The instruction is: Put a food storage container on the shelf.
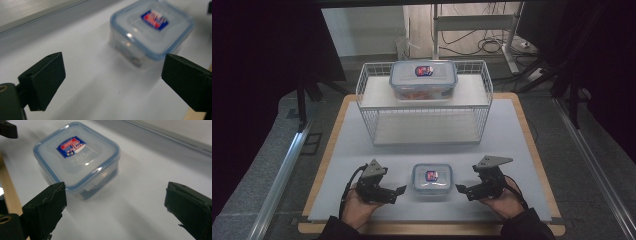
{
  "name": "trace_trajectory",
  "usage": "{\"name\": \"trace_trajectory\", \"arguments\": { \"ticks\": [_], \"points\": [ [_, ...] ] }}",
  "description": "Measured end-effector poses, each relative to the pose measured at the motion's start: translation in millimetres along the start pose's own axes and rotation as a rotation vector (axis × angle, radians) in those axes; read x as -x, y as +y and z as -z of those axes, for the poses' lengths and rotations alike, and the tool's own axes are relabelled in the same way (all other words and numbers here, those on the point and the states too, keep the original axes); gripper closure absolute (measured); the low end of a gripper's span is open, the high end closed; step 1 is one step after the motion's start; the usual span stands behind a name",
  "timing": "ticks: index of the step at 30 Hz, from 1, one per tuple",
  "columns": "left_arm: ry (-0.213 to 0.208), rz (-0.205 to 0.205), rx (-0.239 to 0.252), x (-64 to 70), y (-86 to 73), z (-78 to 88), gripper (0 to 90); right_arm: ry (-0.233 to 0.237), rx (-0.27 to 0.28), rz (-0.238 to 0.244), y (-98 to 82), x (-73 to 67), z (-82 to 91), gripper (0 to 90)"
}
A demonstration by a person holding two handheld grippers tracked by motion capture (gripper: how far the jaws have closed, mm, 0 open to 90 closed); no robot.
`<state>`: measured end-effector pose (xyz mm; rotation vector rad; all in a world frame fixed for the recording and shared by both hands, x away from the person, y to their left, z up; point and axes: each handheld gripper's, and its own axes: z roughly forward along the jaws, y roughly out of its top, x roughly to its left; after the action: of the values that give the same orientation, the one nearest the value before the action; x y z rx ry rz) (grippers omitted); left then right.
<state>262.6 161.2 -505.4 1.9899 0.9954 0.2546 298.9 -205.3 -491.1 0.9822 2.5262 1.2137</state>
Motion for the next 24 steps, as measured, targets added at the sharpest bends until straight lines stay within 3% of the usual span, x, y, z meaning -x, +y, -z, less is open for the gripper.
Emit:
{"name": "trace_trajectory", "arguments": {
  "ticks": [2,6,7,16,19,22,24],
  "points": [
    [-0.036,0.027,0.015,-2.4,5.0,-3.5,7.5,0.025,-0.013,-0.035,3.3,0.9,-0.8,5.7],
    [-0.058,0.029,0.006,-3.1,10.5,-10.8,9.9,0.046,-0.036,-0.056,11.2,-0.6,-4.0,16.4],
    [-0.082,0.031,-0.014,-3.1,13.8,-17.2,10.5,0.052,-0.044,-0.063,13.1,-1.3,-6.7,18.4],
    [-0.185,0.066,-0.097,-3.4,22.0,-52.0,10.0,0.117,-0.082,-0.090,15.6,-2.0,-29.6,19.7],
    [-0.248,0.110,-0.099,-5.9,21.4,-59.1,12.0,0.154,-0.086,-0.114,17.3,0.2,-37.1,20.8],
    [-0.299,0.122,-0.105,-5.3,21.1,-63.0,14.9,0.198,-0.098,-0.135,20.2,0.7,-43.0,23.2],
    [-0.299,0.122,-0.105,-2.3,20.8,-64.0,16.3,0.229,-0.109,-0.155,21.1,0.6,-47.3,22.7]
  ]
}}
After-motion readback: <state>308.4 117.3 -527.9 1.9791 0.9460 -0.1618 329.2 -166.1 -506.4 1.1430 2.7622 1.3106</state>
